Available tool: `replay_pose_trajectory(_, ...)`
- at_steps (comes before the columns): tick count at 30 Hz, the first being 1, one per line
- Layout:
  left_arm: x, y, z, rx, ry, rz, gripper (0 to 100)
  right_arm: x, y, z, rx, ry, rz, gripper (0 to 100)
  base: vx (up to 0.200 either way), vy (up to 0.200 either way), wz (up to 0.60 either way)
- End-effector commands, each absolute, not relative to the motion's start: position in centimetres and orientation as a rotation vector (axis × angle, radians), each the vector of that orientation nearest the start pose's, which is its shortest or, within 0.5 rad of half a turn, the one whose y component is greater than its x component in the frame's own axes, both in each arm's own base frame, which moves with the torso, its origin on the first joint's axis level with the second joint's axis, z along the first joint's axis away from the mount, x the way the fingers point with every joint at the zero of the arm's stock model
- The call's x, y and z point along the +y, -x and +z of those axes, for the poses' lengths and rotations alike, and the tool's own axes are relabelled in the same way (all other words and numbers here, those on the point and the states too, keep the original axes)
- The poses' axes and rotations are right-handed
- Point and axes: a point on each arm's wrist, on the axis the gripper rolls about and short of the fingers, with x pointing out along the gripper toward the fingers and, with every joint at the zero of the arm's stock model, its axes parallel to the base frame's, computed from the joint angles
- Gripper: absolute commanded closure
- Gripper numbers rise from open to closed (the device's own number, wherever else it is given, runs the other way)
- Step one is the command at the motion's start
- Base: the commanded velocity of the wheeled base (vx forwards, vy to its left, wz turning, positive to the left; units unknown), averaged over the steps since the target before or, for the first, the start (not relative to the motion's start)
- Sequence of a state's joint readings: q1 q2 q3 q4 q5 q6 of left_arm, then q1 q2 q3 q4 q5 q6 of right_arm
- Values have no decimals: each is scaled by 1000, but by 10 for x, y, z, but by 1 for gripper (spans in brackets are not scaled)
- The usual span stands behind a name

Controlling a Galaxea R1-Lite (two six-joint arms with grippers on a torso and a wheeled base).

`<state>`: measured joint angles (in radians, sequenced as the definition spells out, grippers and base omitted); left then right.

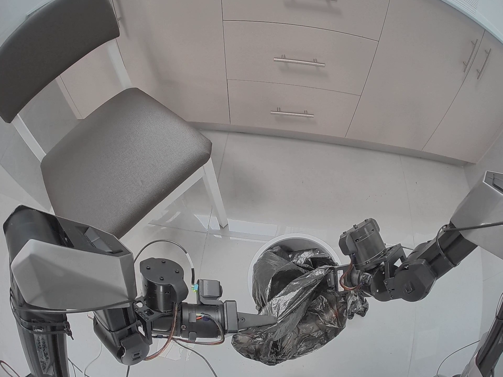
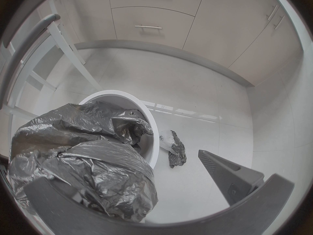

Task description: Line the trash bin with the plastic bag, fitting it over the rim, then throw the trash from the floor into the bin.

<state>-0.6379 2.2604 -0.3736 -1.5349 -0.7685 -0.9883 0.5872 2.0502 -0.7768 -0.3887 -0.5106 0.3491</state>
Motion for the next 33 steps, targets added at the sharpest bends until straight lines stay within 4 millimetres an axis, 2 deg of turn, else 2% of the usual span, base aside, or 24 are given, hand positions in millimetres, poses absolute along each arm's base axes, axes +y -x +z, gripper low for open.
replay_pose_trajectory(1,-195,-238,6,1018,834,-1087,100,167,-283,41,749,105,-57,0,0,0,0)
replay_pose_trajectory(9,-204,-261,9,970,894,-1080,100,176,-301,32,677,44,-24,0,0,0,0)
replay_pose_trajectory(13,-208,-272,7,952,909,-1081,100,170,-316,25,677,27,-61,0,0,0,0)
replay_pose_trajectory(19,-215,-288,4,906,912,-1098,100,161,-334,29,647,-13,-101,0,0,0,0)
replay_pose_trajectory(25,-221,-297,2,881,909,-1114,100,154,-344,33,599,-54,-119,0,0,0,0)
replay_pose_trajectory(33,-218,-296,0,880,902,-1107,100,154,-348,24,565,-98,-69,0,0,0,0)
